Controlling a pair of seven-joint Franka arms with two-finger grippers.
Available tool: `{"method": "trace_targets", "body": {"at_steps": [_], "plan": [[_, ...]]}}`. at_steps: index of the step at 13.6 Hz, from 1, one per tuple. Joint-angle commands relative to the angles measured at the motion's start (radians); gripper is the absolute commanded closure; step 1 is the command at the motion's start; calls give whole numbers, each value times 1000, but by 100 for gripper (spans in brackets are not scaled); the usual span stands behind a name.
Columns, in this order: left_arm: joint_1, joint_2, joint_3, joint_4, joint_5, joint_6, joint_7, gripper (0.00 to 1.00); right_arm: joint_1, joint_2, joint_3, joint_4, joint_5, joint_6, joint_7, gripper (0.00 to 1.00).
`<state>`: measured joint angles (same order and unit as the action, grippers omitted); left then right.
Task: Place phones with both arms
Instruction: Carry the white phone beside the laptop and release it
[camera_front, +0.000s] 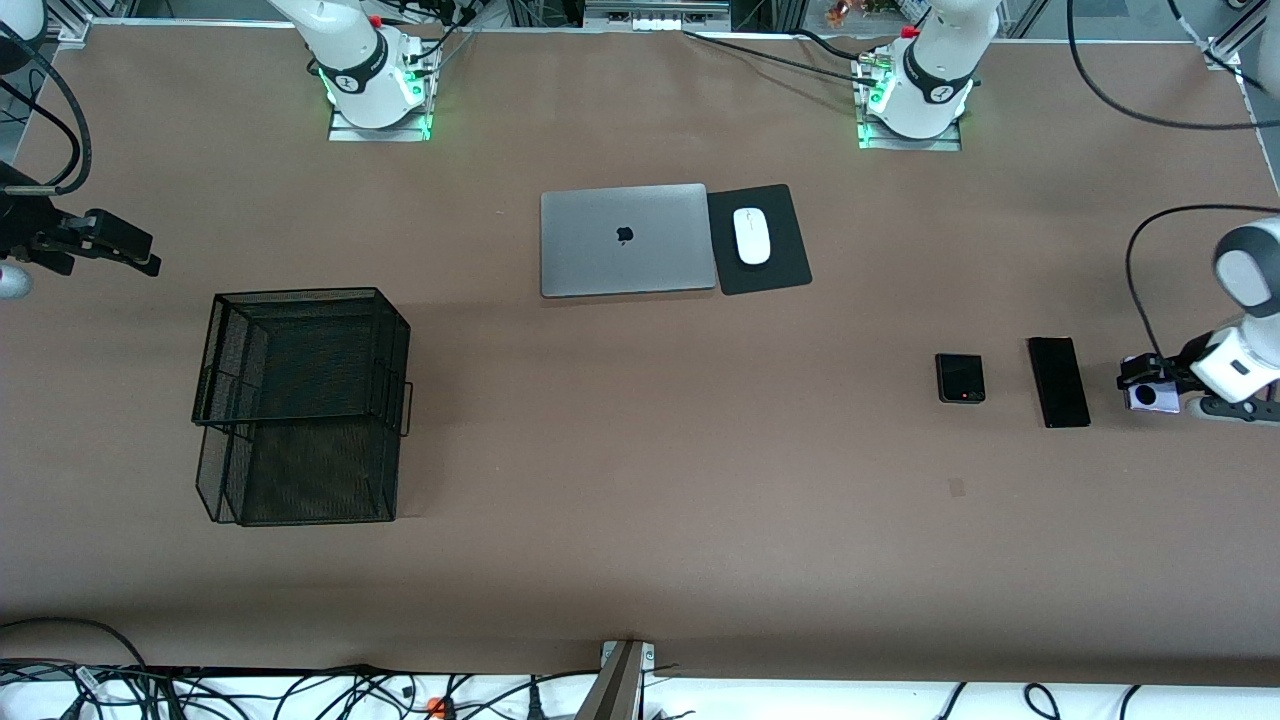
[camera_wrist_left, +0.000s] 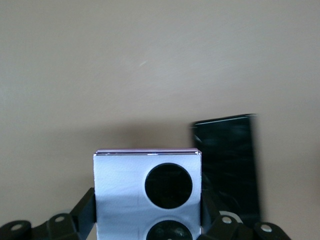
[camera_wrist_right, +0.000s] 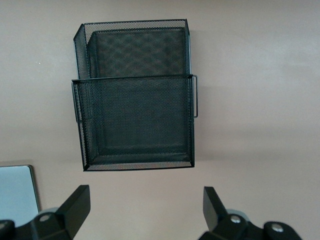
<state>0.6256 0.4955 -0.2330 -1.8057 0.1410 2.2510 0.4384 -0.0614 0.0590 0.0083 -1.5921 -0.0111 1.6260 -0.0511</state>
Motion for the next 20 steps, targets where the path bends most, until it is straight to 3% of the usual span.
{"method": "trace_targets", "body": {"at_steps": [1, 4, 8, 12, 15, 20], "plan": [[-3, -26, -101, 150, 3, -238, -38, 58, -8, -15, 4, -14, 10, 6, -3, 0], [-87, -26, -183, 198, 9, -314, -182, 58, -8, -15, 4, -15, 10, 6, -3, 0], [-336, -18, -186, 204, 9, -309, -473, 57, -8, -15, 4, -14, 10, 8, -3, 0], [-620, 53, -170, 224, 9, -289, -839, 58, -8, -15, 4, -14, 10, 8, -3, 0], [-737, 150, -169, 252, 25, -174, -990, 57, -8, -15, 4, -14, 10, 8, -3, 0], [-845, 293, -169, 250, 134, 19, -1220, 55, -8, -13, 4, -14, 10, 8, -6, 0]]}}
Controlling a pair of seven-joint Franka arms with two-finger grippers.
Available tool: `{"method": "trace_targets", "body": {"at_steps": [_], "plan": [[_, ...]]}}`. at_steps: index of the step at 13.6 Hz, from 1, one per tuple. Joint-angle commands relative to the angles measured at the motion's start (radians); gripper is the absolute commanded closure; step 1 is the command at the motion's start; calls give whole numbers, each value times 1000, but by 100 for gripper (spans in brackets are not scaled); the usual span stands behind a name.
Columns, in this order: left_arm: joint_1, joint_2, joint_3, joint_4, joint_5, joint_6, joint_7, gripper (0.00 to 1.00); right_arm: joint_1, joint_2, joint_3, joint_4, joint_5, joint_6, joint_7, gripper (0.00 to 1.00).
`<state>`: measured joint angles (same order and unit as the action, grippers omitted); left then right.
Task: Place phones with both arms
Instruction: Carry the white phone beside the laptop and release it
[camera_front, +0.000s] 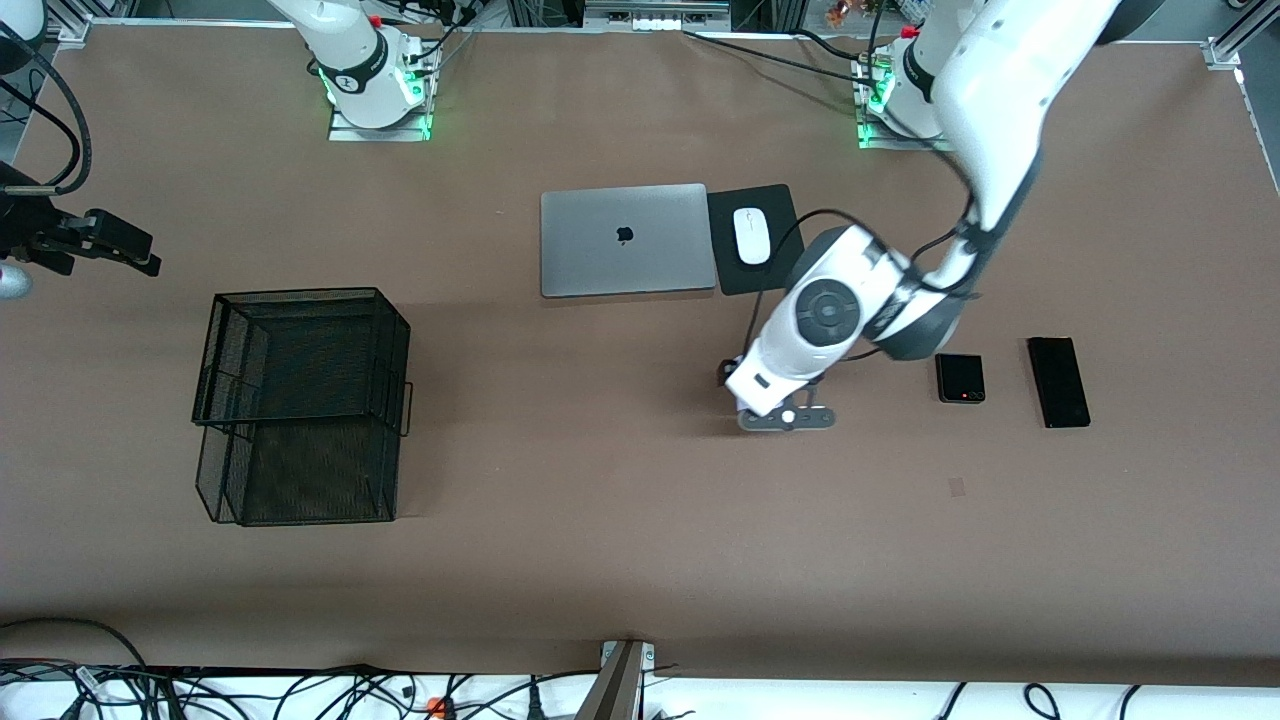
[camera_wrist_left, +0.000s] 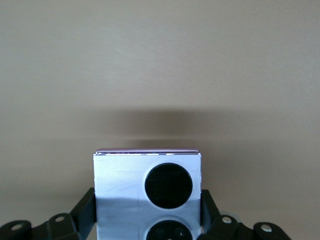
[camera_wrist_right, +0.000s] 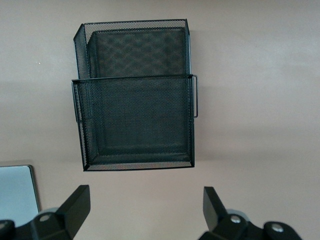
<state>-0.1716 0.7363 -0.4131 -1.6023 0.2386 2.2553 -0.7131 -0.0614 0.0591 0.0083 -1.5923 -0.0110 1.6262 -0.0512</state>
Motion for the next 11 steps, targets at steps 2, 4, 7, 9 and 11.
{"method": "trace_targets", "body": {"at_steps": [2, 4, 7, 9, 11], "plan": [[-83, 74, 33, 48, 45, 16, -88, 54, -8, -15, 4, -14, 10, 8, -7, 0], [-106, 86, 43, 47, 42, 45, -89, 48, -8, -15, 4, -14, 8, 8, -7, 0], [-111, 116, 49, 48, 45, 87, -89, 23, -6, -12, 7, -14, 8, 3, -7, 0], [-108, 112, 51, 48, 54, 95, -86, 0, -5, -12, 7, -14, 8, 4, -7, 0], [-95, 98, 50, 47, 62, 86, -89, 0, -5, -5, 9, -14, 6, 6, -7, 0]]}}
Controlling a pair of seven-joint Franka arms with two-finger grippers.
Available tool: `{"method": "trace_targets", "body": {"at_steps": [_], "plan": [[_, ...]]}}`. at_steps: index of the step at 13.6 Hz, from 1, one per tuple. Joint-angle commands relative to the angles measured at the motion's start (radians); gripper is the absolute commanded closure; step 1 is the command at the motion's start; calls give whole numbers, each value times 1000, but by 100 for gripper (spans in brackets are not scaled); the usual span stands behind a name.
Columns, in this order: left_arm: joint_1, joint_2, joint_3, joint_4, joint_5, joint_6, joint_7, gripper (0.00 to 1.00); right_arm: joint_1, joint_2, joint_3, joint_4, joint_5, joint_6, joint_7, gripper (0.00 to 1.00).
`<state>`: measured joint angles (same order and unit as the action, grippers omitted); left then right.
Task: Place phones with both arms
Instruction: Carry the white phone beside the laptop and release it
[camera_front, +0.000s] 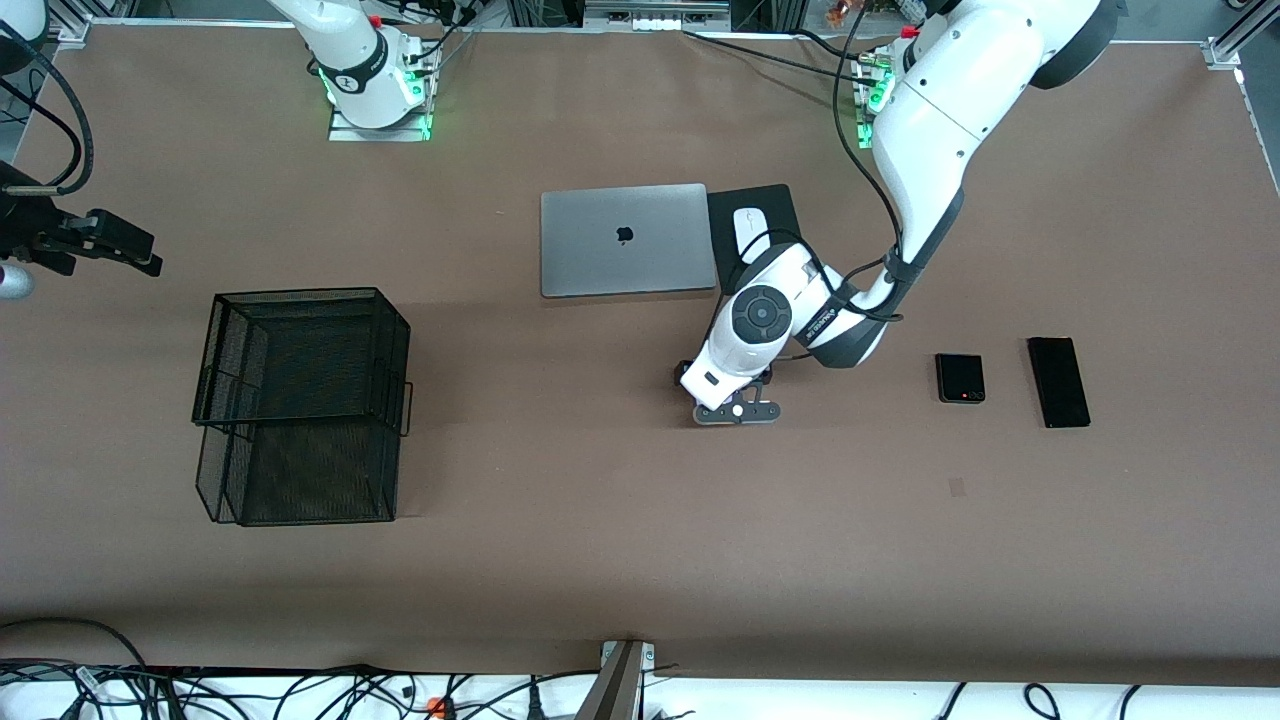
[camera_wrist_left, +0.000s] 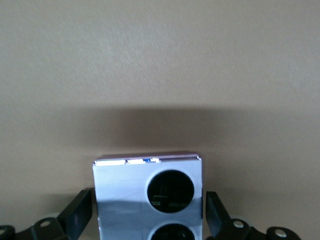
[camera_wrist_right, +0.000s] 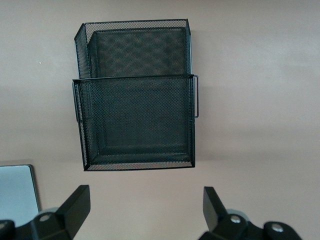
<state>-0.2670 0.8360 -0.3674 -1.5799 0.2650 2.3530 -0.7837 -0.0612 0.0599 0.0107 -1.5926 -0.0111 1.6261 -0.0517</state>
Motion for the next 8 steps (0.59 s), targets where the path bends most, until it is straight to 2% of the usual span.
{"method": "trace_targets", "body": {"at_steps": [1, 4, 8], "plan": [[5, -23, 4, 23, 36, -26, -17, 0, -5, -5, 8, -13, 3, 8, -8, 0], [52, -119, 4, 24, 37, -134, -6, 0, -2, 0, 11, -13, 2, 6, -10, 0], [164, -254, -1, 26, 40, -355, 64, 0, 27, 43, 12, -4, 5, 43, -8, 0]]}}
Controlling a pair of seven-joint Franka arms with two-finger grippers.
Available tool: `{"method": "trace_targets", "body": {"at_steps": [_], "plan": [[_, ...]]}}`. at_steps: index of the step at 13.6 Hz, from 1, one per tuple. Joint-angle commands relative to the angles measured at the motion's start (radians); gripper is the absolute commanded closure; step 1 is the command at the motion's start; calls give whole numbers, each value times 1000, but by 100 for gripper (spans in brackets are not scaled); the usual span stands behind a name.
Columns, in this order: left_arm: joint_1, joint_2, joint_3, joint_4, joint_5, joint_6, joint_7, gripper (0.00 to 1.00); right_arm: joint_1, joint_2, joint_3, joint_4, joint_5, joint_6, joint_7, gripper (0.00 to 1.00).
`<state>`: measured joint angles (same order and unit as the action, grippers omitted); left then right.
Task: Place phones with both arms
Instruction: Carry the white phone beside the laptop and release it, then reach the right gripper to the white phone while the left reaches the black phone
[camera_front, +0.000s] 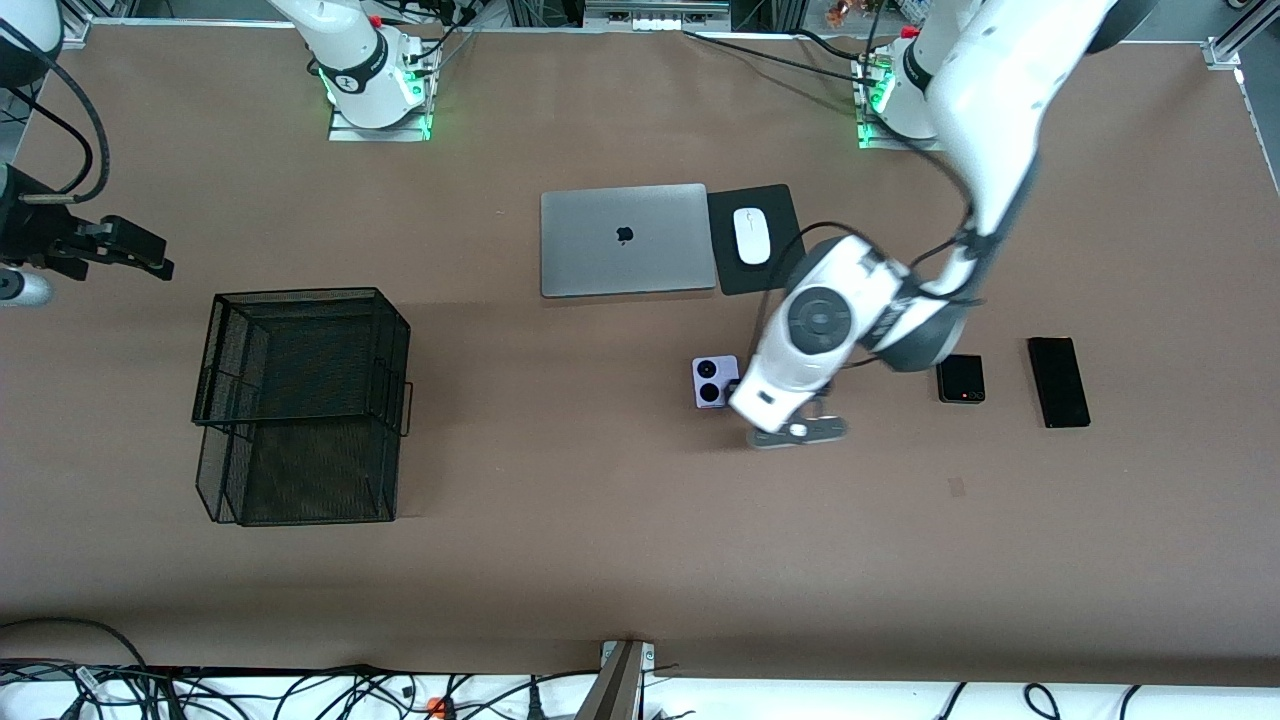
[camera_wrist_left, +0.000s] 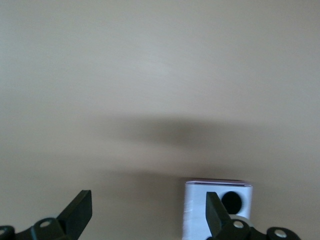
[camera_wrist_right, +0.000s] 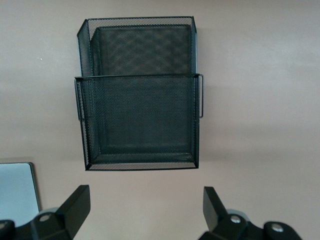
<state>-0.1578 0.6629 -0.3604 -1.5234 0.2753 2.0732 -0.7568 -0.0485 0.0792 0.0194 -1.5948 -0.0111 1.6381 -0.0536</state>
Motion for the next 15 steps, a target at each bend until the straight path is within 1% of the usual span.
{"method": "trace_targets", "body": {"at_steps": [1, 3, 5, 6, 7, 9, 11, 12, 13, 14, 15], "plan": [[75, -107, -6, -31, 30, -120, 59, 0, 36, 42, 4, 2, 8, 43, 4, 0], [136, -141, -3, -31, 30, -209, 149, 0, 125, 75, 4, 19, 2, 60, 8, 0], [232, -164, -5, -32, 30, -238, 279, 0, 215, 128, 4, 44, 8, 87, 46, 0], [289, -167, -6, -31, 30, -246, 336, 0, 269, 166, 4, 65, 6, 126, 105, 0], [338, -172, -9, -31, 30, -251, 371, 0, 326, 216, 4, 106, 5, 158, 138, 0], [391, -178, -2, -41, 31, -251, 440, 0, 415, 318, 2, 185, 0, 173, 222, 0], [478, -171, 3, -49, 31, -245, 519, 0, 505, 440, 2, 296, -3, 187, 317, 0], [512, -166, 4, -49, 34, -242, 546, 0, 557, 506, -2, 352, -12, 206, 369, 0], [527, -151, 9, -52, 59, -242, 566, 0, 609, 558, -7, 399, -42, 222, 427, 0], [561, -141, 9, -63, 88, -240, 582, 0, 649, 606, -6, 441, -70, 235, 478, 0], [598, -134, 6, -89, 93, -214, 606, 0, 692, 655, -7, 479, -75, 258, 524, 0]]}}
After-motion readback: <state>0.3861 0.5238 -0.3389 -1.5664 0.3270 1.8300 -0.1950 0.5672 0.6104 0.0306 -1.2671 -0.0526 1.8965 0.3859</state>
